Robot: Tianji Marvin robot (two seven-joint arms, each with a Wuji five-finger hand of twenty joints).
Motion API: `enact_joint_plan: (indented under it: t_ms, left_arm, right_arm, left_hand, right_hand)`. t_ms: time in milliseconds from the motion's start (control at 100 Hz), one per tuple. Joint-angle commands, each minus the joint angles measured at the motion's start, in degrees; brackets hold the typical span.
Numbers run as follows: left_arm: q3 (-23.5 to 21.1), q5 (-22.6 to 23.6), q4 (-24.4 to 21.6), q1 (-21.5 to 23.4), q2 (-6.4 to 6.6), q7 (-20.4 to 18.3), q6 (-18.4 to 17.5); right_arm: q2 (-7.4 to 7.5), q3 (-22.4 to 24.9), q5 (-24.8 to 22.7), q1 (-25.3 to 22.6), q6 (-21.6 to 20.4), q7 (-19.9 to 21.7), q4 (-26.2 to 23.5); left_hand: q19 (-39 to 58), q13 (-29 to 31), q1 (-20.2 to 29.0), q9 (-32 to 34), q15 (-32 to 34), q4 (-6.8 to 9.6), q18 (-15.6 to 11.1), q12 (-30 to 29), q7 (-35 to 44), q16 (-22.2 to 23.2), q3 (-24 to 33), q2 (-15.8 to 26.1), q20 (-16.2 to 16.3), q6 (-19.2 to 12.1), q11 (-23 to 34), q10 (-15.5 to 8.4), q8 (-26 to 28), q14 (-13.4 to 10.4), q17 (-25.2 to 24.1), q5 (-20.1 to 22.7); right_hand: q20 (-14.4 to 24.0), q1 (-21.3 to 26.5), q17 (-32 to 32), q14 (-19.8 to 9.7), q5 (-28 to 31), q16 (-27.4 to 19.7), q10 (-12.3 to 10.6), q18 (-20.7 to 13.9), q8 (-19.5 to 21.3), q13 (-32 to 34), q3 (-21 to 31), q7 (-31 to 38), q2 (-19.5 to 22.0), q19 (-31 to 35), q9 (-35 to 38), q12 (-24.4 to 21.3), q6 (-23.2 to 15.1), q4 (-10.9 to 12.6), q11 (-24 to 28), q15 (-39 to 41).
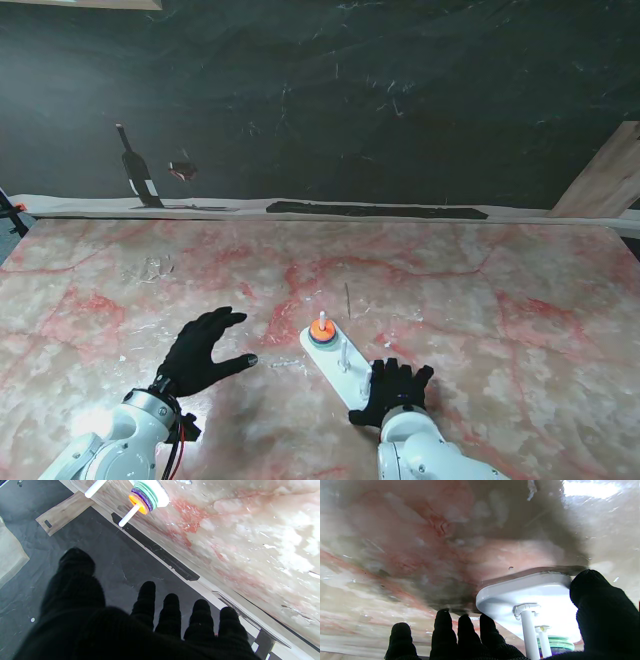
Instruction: Move the three rings of the Hanoi Tower from the left rod to the right rod
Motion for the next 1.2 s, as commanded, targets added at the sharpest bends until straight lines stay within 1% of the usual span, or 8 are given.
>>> enact_joint_plan:
  t_ms: [0,120,320,520,820,940,1110,1190]
  left_arm:
    - [0.0,0.0,-0.3,0.3,0.13,-0.2,0.0]
    - [0.1,0.0,-0.2,0.1,0.16,-0.4,0.0]
    - [0.2,0.1,-0.1,0.0,0.26,-0.7,-0.1]
    - [0.4,0.7,-0.4,0.1,0.35,-1.0,0.4]
    - [1.1,1.2,-0.2,-0.6,0.54,-1.7,0.7]
    - [1.1,1.3,-0.2,-0.6,0.56,-1.8,1.0]
    - [1.0,1.5,-0.3,-0.6,0.61,-1.9,0.9]
    - [1.0,1.6,-0.3,-0.6,0.65,-2.1,0.9]
  right_arm:
    - [-0.01,0.2,-0.6,-1.1,-1.2,1.3,0.8]
    - [0.25,1.0,-2.5,-1.0,-3.8,4.2,0.6]
    - [0.4,4.9,-6.4,-2.5,-9.3,9.1,-0.5]
    - [0.23,8.3,-8.6,-4.0,-13.2,10.7,-0.7]
    - [0.37,15.5,-11.8,-7.2,-24.8,14.1,-1.1]
    - [0.37,17.3,-13.3,-8.3,-27.6,14.3,-1.2]
    - [0.43,19.9,-14.9,-9.1,-32.2,15.0,-1.4]
    - [0.49,20.7,-15.4,-9.2,-33.8,15.5,-1.5]
  left_hand:
    - [-0.5,-1.9,-1.4,-0.7,-0.9,0.98,-0.2,-0.1,-1.4,0.2,-1.5,-0.1,-0.2,-0.5,-1.3,2.3,-0.1,0.2,0.0,-1.3]
    - [-0.5,-1.9,-1.5,-0.6,-0.9,0.98,-0.2,-0.1,-1.4,0.1,-1.5,-0.1,-0.2,-0.5,-1.3,2.2,-0.1,0.2,0.0,-1.3]
    - [-0.6,-1.9,-1.6,-0.5,-0.8,0.98,-0.2,0.0,-1.5,0.1,-1.5,-0.1,-0.3,-0.5,-1.1,2.2,0.0,0.2,0.0,-1.2]
    - [-0.6,-1.9,-1.7,-0.5,-0.8,0.97,-0.2,-0.1,-1.6,0.1,-1.6,0.0,-0.3,-0.5,-1.0,2.2,0.0,0.2,0.0,-1.3]
    - [-0.6,-1.9,-1.8,-0.4,-0.8,0.95,-0.2,-0.1,-1.8,0.1,-1.6,0.0,-0.3,-0.5,-0.8,2.2,0.0,0.2,0.0,-1.3]
    - [-0.6,-1.9,-1.8,-0.4,-0.8,0.94,-0.2,-0.1,-1.8,0.0,-1.6,0.0,-0.4,-0.5,-0.8,2.2,0.0,0.2,0.0,-1.2]
    - [-0.6,-1.8,-1.7,-0.4,-0.7,0.94,-0.2,-0.1,-1.8,0.0,-1.5,0.1,-0.4,-0.5,-0.8,2.2,0.0,0.1,0.0,-1.2]
    - [-0.5,-1.8,-1.7,-0.5,-0.7,0.93,-0.2,-0.1,-1.9,0.0,-1.6,0.1,-0.4,-0.5,-0.8,2.2,0.0,0.1,0.0,-1.2]
  right_hand:
    - [1.8,3.4,-0.4,-1.9,2.5,0.1,-0.4,0.3,2.8,-0.4,-0.4,6.3,2.4,-1.2,-1.8,1.9,-5.3,0.9,1.1,0.8]
    - [2.4,7.2,-0.5,-2.3,3.2,0.0,-0.9,0.3,2.7,-0.4,-2.6,7.2,4.2,-1.0,-2.0,4.9,-6.2,1.5,1.5,2.6]
    - [2.8,11.9,-0.6,-3.0,4.9,-0.3,-2.2,0.6,2.6,-0.1,-3.8,7.9,5.1,-1.0,-1.1,5.4,-8.1,2.0,2.5,3.8]
    - [3.0,15.0,-0.5,-3.4,5.2,-0.7,-3.3,0.6,2.2,0.0,-6.6,7.9,7.0,-1.1,-0.6,2.4,-9.9,2.3,3.7,4.5]
    - [2.8,18.0,-0.4,-4.9,5.7,-1.9,-6.3,0.9,1.3,-0.1,-8.6,6.7,8.4,-1.8,-0.4,-1.3,-16.1,2.7,3.7,2.3]
    - [2.8,18.3,-0.4,-5.2,5.4,-2.1,-6.9,0.9,0.8,-0.1,-9.0,5.9,8.2,-1.8,-0.5,-1.7,-17.8,2.7,3.4,1.7]
    - [2.9,21.3,-0.4,-6.0,5.2,-2.1,-8.6,1.2,-0.1,-0.1,-11.1,4.0,8.6,-2.0,0.0,-3.7,-22.7,2.6,2.9,0.8]
    - [2.9,20.8,-0.4,-6.1,5.0,-2.8,-8.5,1.2,-1.7,-0.1,-12.0,1.8,8.4,-2.1,0.0,-5.3,-22.7,2.7,2.3,-0.7]
